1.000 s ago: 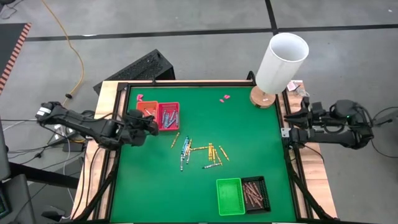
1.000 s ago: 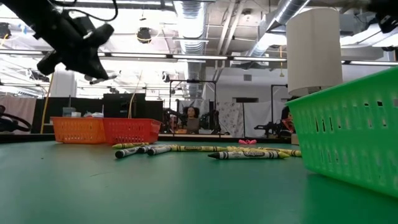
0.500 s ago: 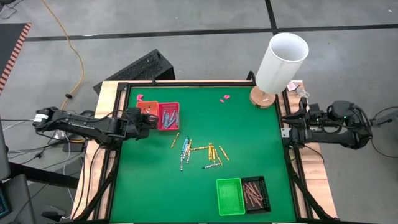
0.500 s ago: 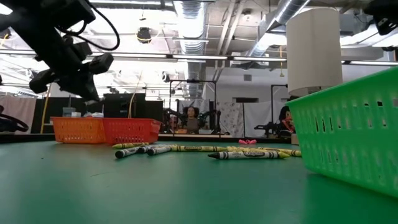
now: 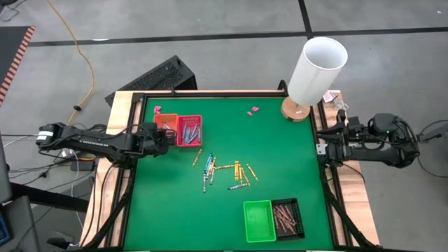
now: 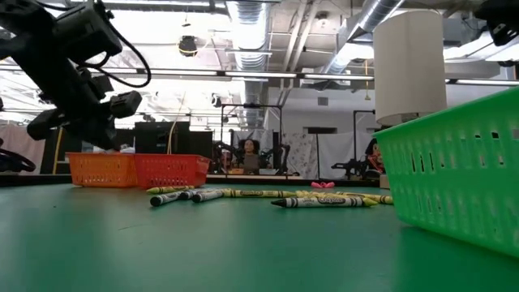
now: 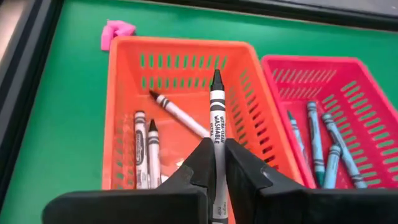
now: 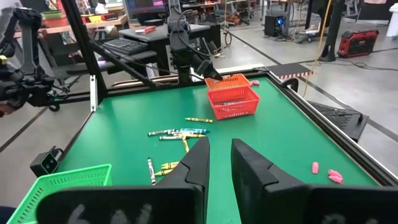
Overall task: Sort crayons
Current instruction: Put the black crayon into the orange bin
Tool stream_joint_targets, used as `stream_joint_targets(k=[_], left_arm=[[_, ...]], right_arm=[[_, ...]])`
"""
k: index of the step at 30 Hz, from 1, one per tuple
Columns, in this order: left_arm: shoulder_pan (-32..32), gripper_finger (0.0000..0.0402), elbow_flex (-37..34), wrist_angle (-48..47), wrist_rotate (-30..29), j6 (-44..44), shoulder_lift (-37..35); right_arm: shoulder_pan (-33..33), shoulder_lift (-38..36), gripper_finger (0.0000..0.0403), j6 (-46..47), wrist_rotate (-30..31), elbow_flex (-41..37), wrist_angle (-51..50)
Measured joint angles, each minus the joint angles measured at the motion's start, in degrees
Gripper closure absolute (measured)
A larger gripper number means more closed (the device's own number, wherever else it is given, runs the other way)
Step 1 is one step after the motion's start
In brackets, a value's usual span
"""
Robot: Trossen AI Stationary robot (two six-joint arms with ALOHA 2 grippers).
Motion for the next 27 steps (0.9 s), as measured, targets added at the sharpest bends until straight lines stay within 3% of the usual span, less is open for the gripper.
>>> stream_joint_targets(k=[15,20,27], left_arm=[[0.00,0.0227,-0.19,7.33,-1.09,7.00,0.00],[0.00,0.0214,0.11,15.26,1.04,12.71,-0.04],[-0.65,0.0216,5.37,16.17,3.17,20.58,-0.04]], right_arm=[[0.00,0.00,0.0335,-0.04,-0.06,0.00,-0.06],[0.00,0.00,0.0335,-0.15,-0.06,0.00,-0.09],[0.00,0.00,0.0335,-0.15,-0.07,0.00,-0.10]])
